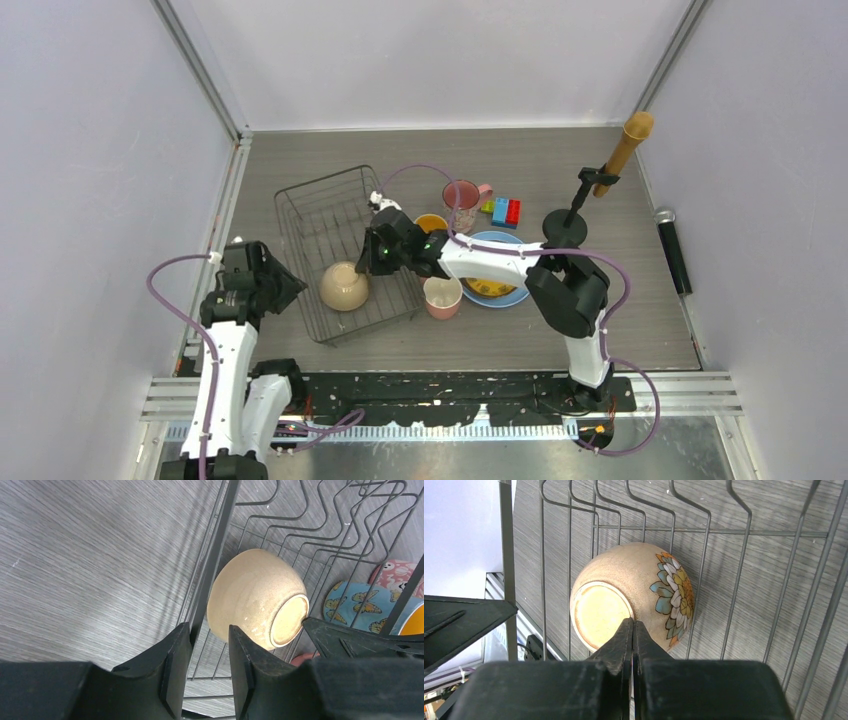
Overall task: Unload the mixed dishes from the dish rack
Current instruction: Pick up the bowl from the dish rack.
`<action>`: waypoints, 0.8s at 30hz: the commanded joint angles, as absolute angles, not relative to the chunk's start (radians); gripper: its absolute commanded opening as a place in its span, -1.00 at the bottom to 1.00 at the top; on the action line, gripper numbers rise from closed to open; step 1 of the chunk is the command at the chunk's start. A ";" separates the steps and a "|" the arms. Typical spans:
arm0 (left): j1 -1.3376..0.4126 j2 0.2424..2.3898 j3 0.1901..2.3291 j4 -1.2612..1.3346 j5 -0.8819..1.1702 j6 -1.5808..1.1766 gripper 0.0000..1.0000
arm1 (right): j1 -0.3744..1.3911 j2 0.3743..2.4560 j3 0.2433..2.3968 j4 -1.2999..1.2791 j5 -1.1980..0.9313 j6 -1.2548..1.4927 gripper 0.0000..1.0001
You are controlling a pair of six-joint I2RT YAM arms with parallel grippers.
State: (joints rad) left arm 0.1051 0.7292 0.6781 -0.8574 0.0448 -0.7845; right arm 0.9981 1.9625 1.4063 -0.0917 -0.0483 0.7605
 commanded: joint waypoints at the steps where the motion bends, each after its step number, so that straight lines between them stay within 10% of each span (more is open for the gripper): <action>1: 0.108 0.712 0.724 -0.828 0.050 -0.803 -0.26 | 0.988 1.928 1.376 -0.117 -0.046 0.758 -0.89; 13: 0.108 0.689 0.749 -0.833 0.103 -0.807 -0.06 | 0.989 1.947 1.433 -0.306 0.135 0.710 -0.72; 24: 0.108 0.649 0.768 -0.799 0.276 -0.819 0.55 | 0.989 1.939 1.426 -0.282 0.126 0.707 -0.72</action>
State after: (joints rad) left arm 0.1059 0.6662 0.7551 -0.8440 0.1890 -0.8120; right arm 0.9848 1.9568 1.4265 -0.2699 0.1059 0.7238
